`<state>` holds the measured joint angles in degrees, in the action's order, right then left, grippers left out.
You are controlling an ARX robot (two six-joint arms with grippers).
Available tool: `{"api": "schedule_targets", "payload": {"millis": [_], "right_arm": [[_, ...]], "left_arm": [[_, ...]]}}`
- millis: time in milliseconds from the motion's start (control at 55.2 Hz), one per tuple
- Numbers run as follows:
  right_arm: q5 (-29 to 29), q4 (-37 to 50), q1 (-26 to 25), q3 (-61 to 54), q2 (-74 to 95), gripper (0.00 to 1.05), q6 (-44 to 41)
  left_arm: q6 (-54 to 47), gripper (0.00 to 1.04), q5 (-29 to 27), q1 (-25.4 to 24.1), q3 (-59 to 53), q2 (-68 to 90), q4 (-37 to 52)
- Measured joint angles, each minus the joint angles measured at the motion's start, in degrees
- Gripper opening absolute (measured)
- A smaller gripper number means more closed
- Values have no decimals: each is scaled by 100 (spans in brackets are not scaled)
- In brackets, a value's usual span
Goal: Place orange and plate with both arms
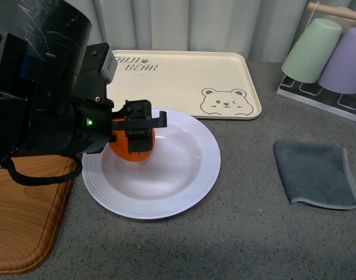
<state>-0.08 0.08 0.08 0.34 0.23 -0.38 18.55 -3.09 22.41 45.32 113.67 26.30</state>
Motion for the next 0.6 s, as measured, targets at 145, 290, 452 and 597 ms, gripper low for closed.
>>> {"api": "schedule_targets", "payload": {"millis": [145, 290, 452, 597], "right_arm": [[-2, 0, 0, 0, 0, 95, 0], [-2, 0, 0, 0, 0, 95, 0], [0, 0, 0, 0, 0, 95, 0], [-2, 0, 0, 0, 0, 95, 0]], "left_arm": [[-4, 60, -35, 20, 4, 101, -17], [-98, 60, -50, 70, 9, 129, -2], [-212, 61, -76, 103, 9, 129, -2], [-291, 82, -149, 101, -39, 42, 22]]}}
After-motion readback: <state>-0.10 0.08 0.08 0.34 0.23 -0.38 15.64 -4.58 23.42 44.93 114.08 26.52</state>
